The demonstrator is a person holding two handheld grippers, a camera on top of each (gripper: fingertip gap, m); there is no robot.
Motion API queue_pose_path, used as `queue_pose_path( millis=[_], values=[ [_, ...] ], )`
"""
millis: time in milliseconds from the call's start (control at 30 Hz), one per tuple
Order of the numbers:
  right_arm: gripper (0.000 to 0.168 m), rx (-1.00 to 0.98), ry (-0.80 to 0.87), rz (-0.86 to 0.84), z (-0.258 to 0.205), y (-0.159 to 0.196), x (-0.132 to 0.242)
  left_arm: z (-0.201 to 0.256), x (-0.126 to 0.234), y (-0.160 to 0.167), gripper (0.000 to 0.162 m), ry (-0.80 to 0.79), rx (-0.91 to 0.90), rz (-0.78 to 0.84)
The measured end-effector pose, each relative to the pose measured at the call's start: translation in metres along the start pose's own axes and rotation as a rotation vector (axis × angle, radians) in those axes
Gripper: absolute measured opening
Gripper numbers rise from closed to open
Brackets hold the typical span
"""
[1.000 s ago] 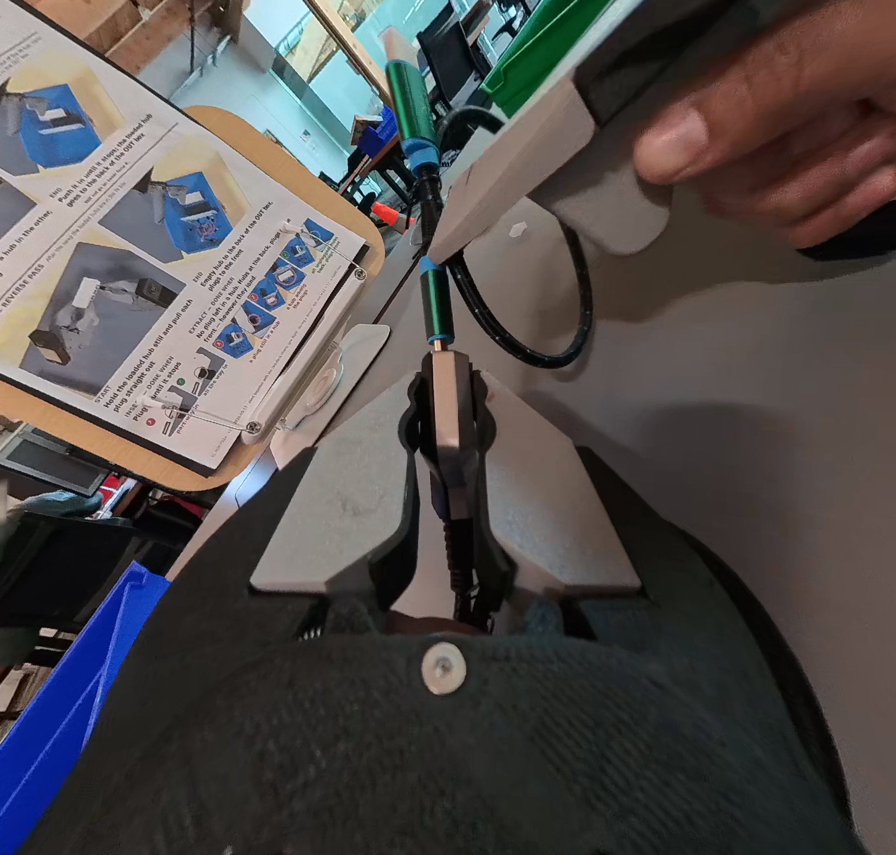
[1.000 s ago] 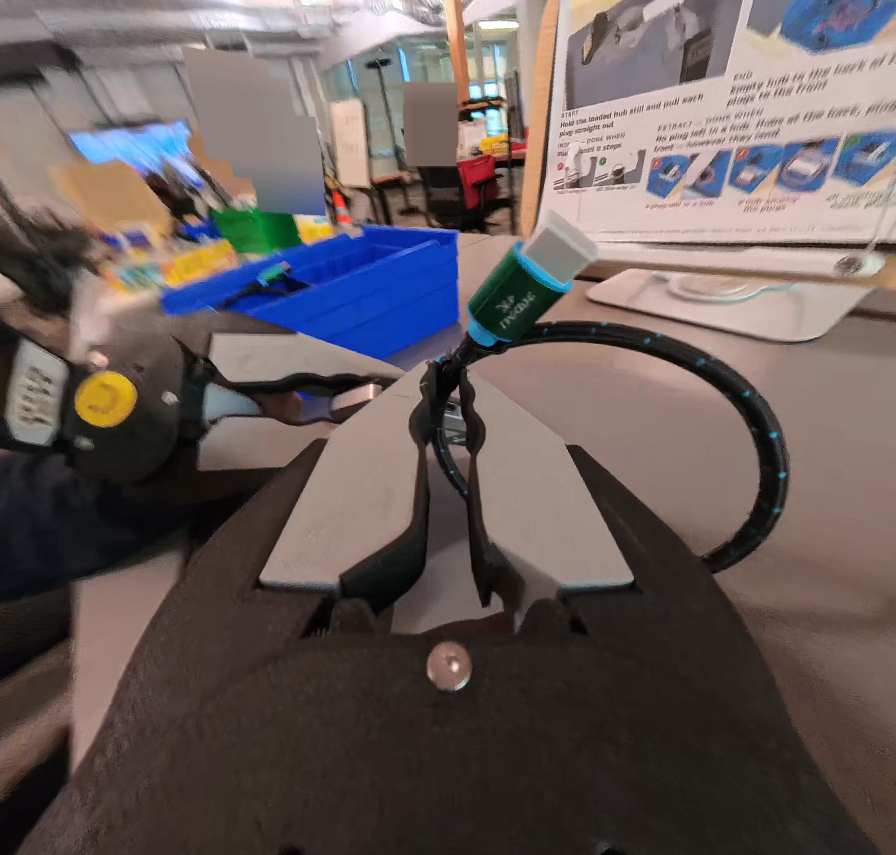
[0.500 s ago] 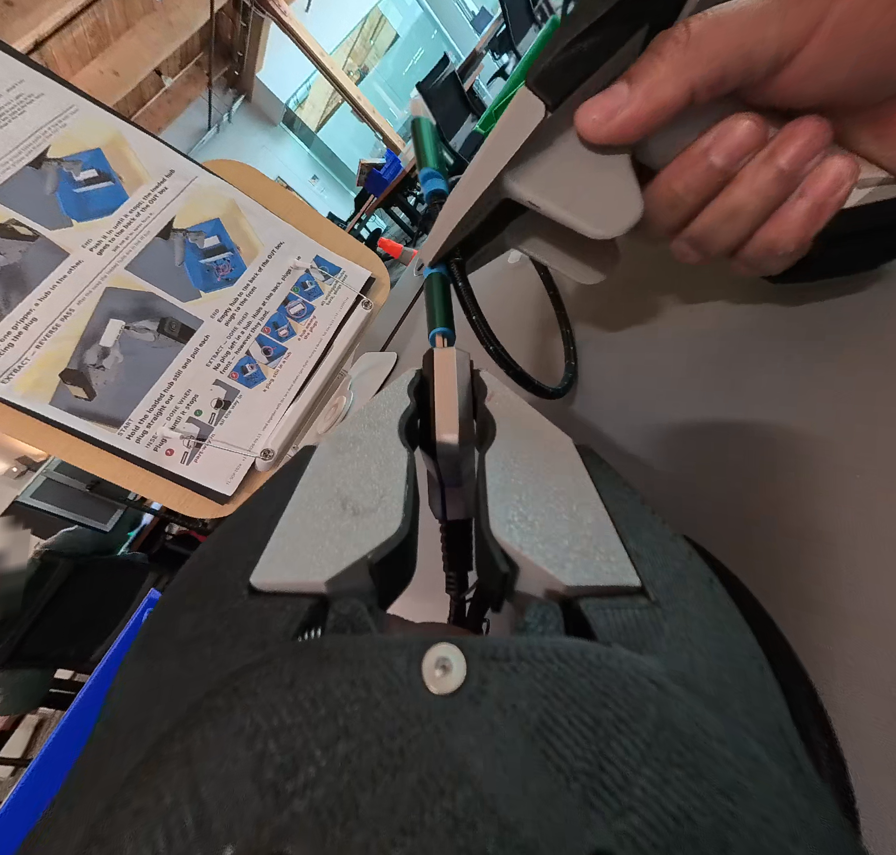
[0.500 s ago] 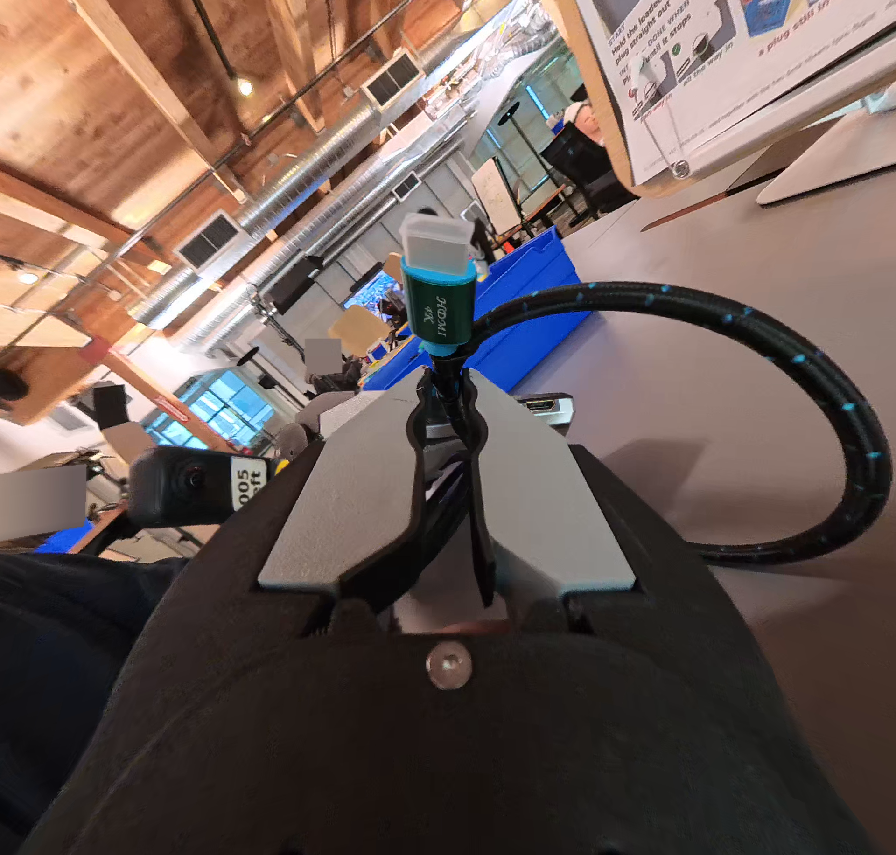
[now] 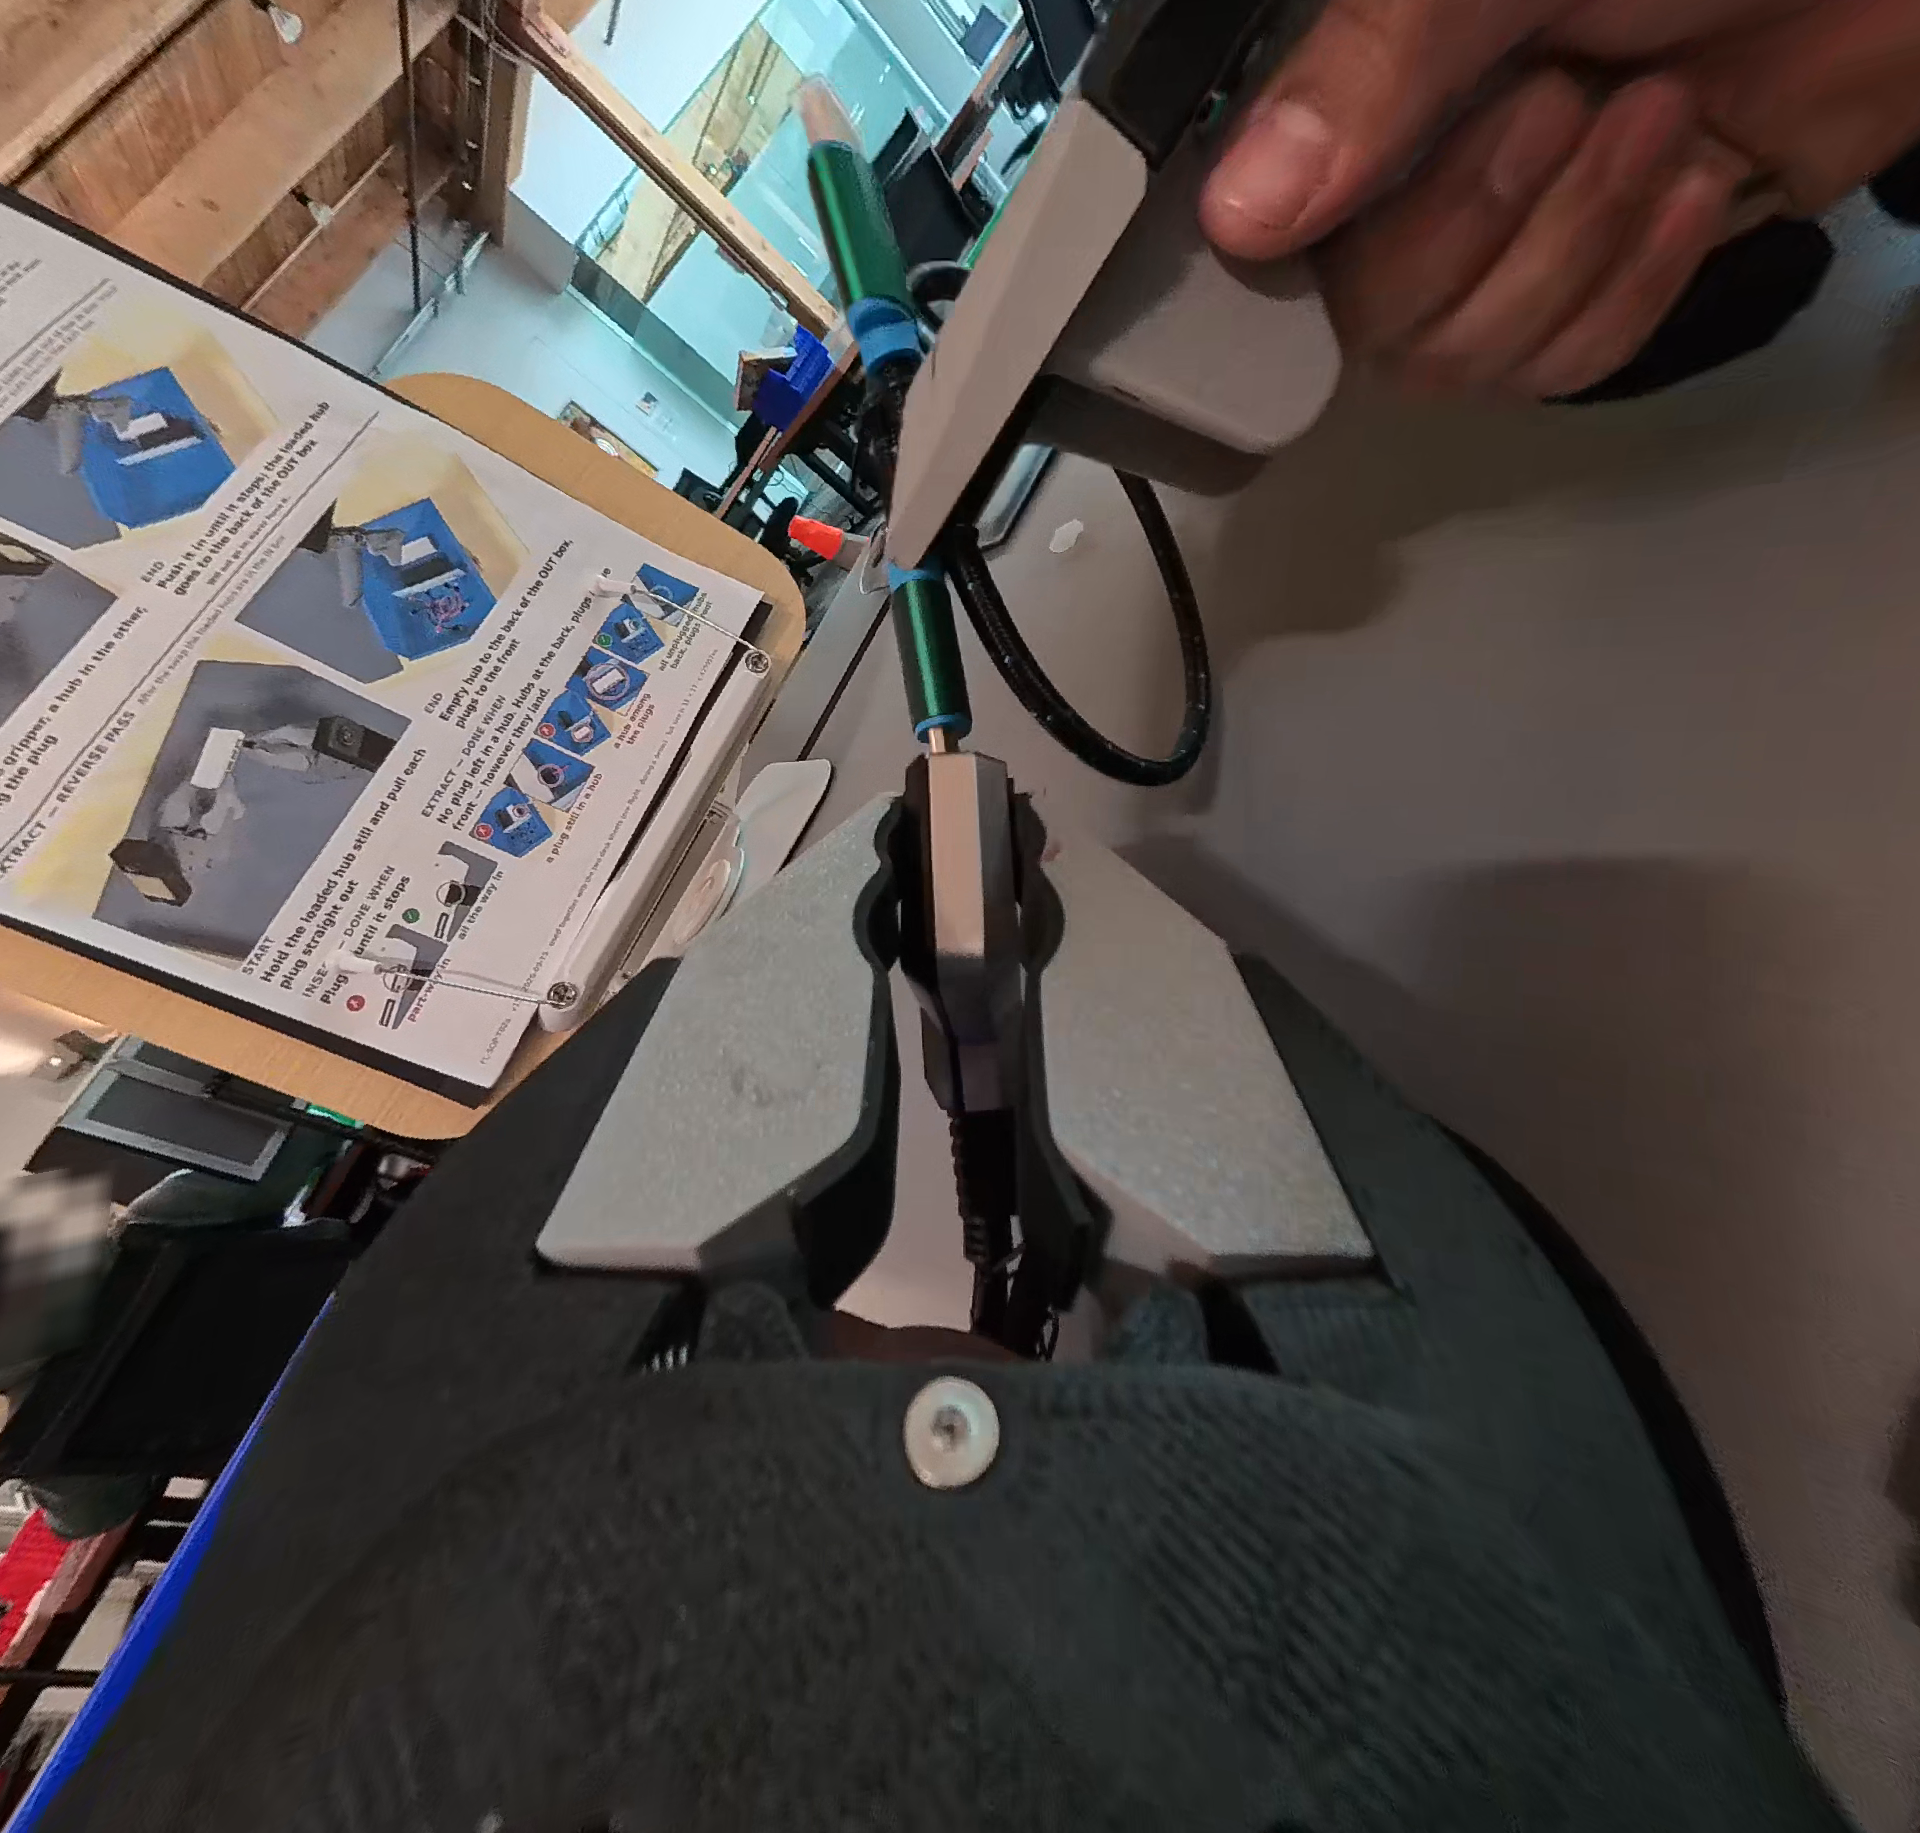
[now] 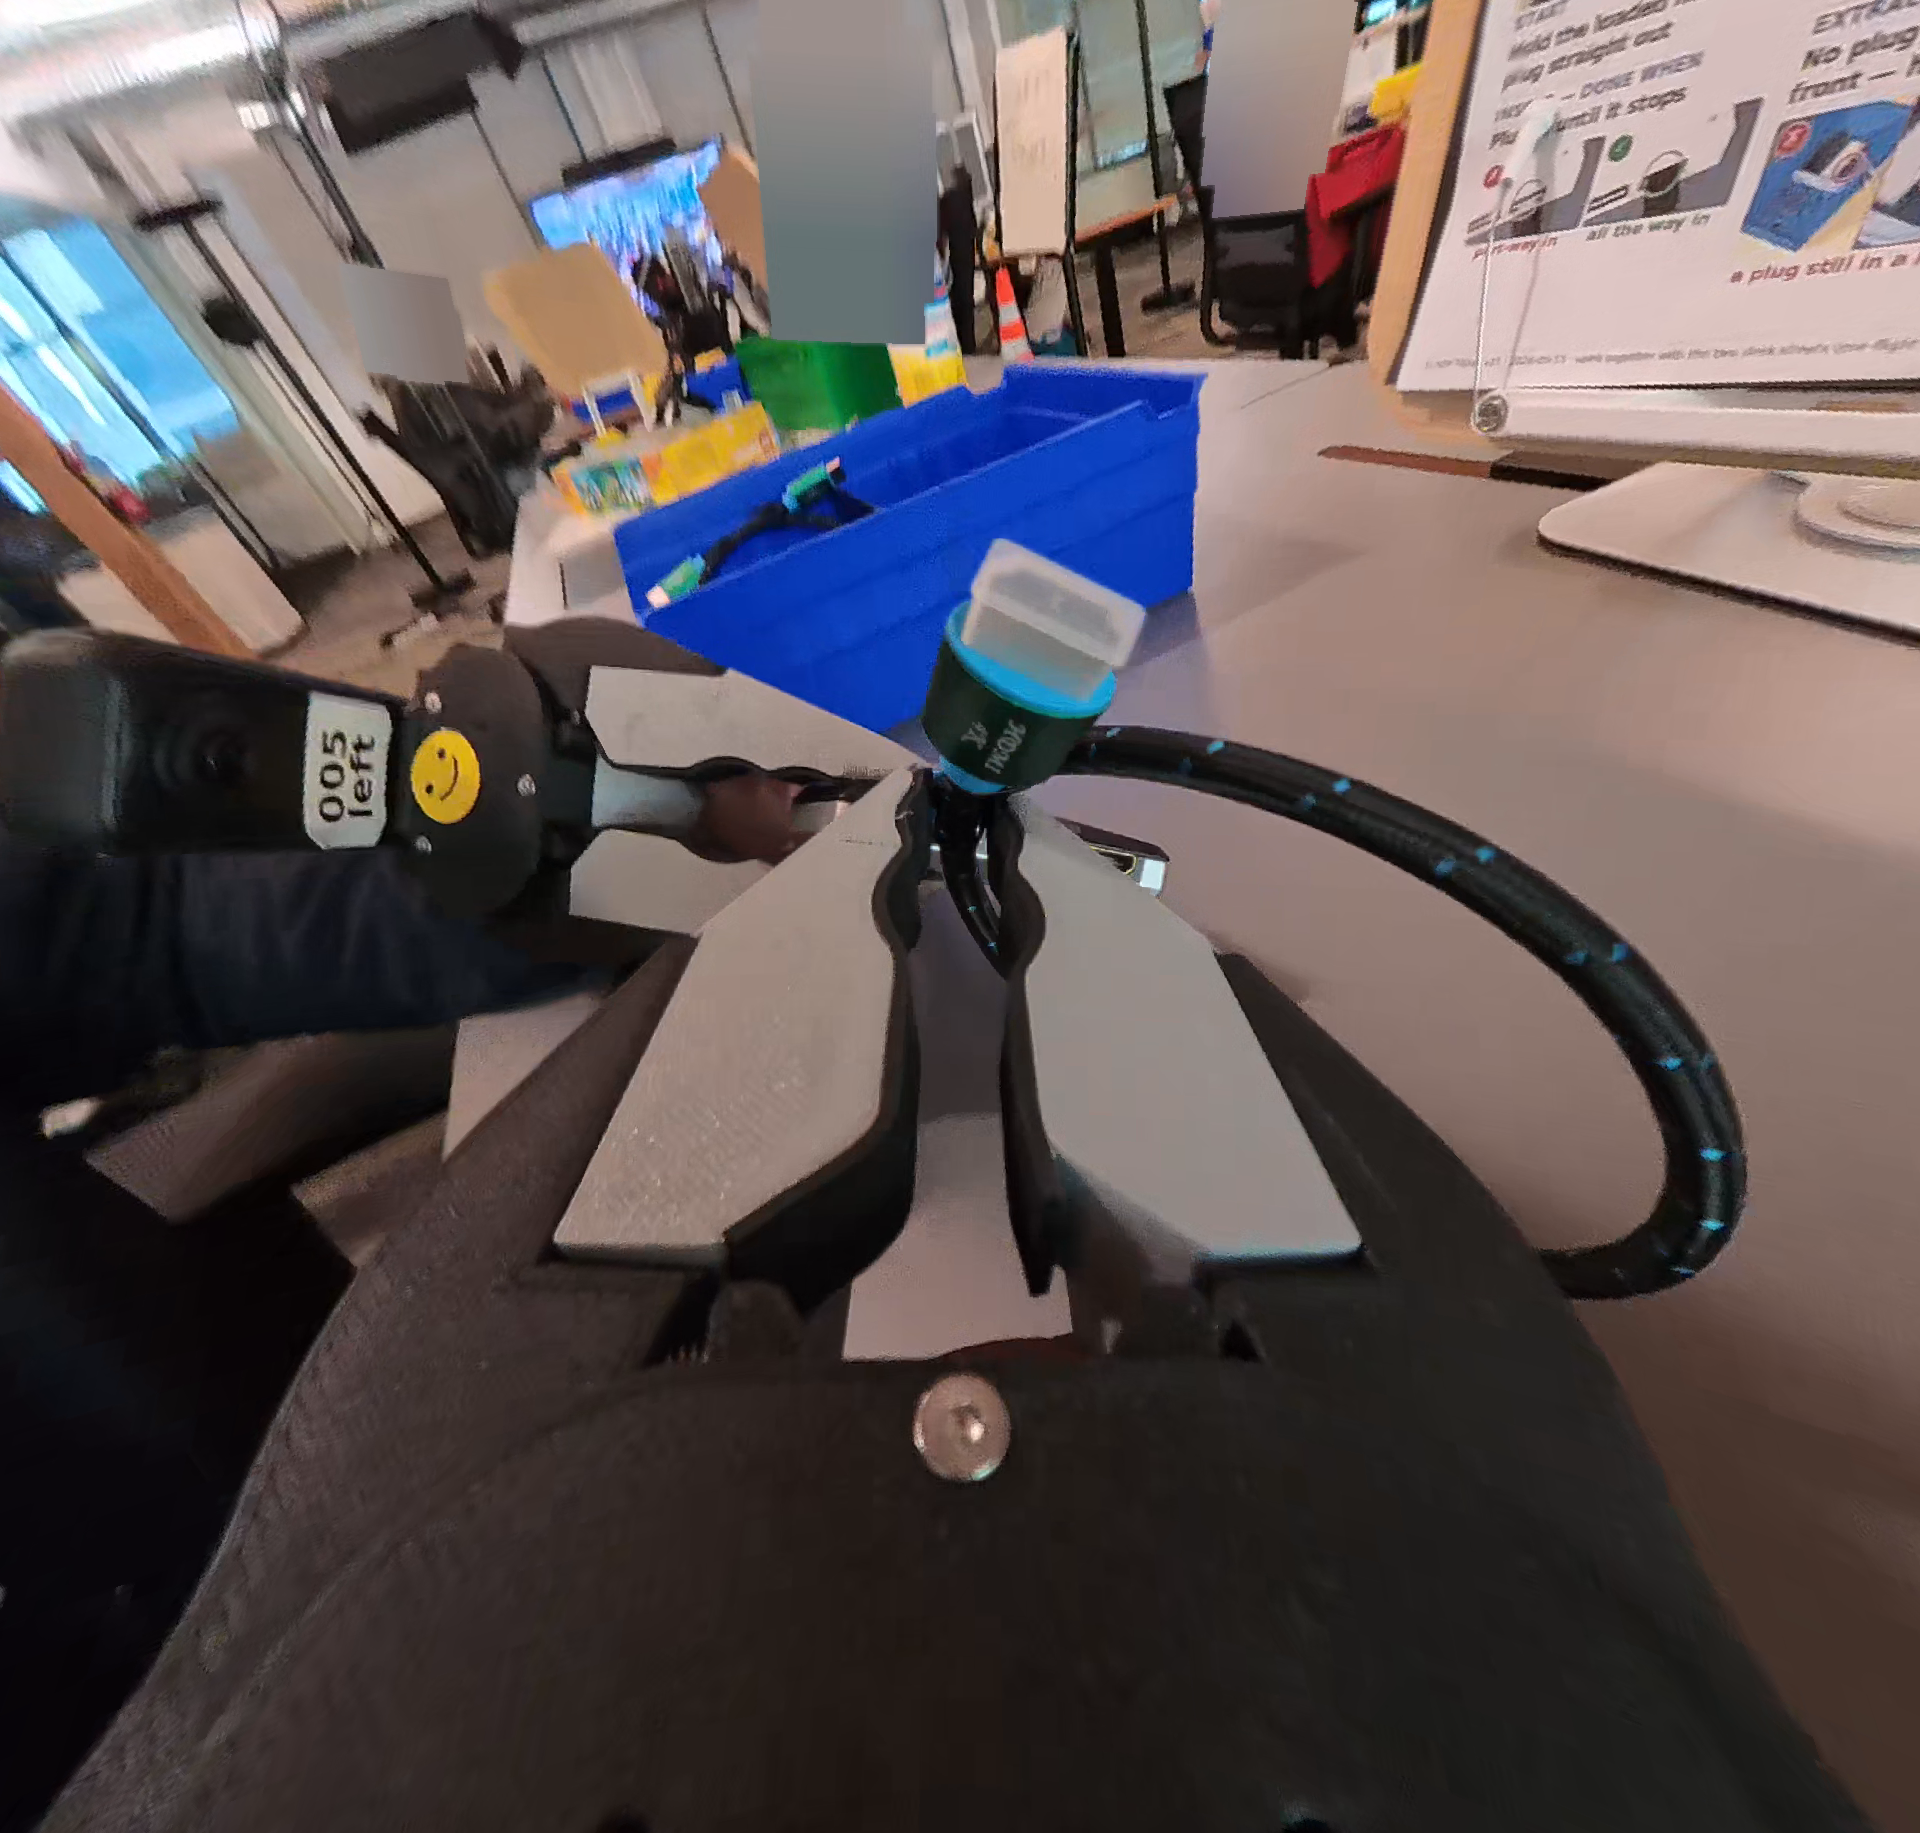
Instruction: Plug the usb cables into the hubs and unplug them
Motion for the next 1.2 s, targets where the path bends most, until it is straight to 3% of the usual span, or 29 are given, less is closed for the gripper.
queue_pose_path(
  millis=[100,200,433,567,667,833,1000,1200],
  values=[
    [0.009,0.025,0.01,-0.031,-0.001,0.0,-0.001,0.002,0.0,0.0,0.016,-0.014,-0.026,-0.008],
    [0.009,-0.035,0.018,0.074,-0.001,0.012,0.0,0.003,-0.001,0.001,0.015,-0.024,-0.023,-0.03],
    [0.009,0.078,0.142,0.122,-0.01,0.009,-0.006,-0.006,-0.004,-0.001,0.014,-0.013,0.16,-0.052],
    [0.01,0.03,0.088,0.139,-0.009,0.011,-0.005,-0.007,-0.001,-0.002,0.014,-0.013,0.168,-0.038],
    [0.009,0.045,0.085,0.089,-0.008,0.014,-0.003,-0.004,-0.002,0.0,0.014,0.023,0.172,-0.05],
    [0.009,0.191,0.112,0.01,-0.011,0.0,-0.018,-0.01,0.0,0.001,0.013,-0.071,0.077,-0.067],
    [0.01,-0.002,-0.014,0.012,0.001,0.016,-0.01,-0.001,0.0,0.006,0.013,-0.033,-0.019,-0.078],
    [0.011,-0.073,-0.043,0.01,0.01,0.014,-0.014,0.001,-0.002,0.006,0.013,-0.065,-0.064,-0.113]
  ],
)
Point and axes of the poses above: each gripper's, where its closed fingertips meet, x back along the fingers, y out of its underside, z = x × y across the jaws, the point moved 8 cm from there along x, back along the fingers, and after that the axes turned 12 degrees about -y, right-handed, at the moved point
